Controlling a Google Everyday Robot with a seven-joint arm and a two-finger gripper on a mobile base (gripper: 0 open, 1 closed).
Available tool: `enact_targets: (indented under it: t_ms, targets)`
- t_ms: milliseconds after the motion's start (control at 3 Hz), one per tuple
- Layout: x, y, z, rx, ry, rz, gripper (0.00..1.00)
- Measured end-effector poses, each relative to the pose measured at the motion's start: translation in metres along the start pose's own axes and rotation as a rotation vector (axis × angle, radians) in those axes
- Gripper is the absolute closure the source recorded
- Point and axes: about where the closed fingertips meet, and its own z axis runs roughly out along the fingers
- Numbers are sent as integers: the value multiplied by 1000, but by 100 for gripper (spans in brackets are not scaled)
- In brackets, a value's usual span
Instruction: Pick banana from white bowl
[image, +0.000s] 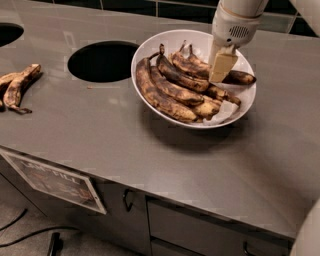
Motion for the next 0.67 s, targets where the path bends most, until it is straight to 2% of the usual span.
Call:
enact_targets:
  t_ms: [333,667]
  targets:
    - [0,0,0,1,0,0,100]
    - [-5,-2,-10,42,-27,2,100]
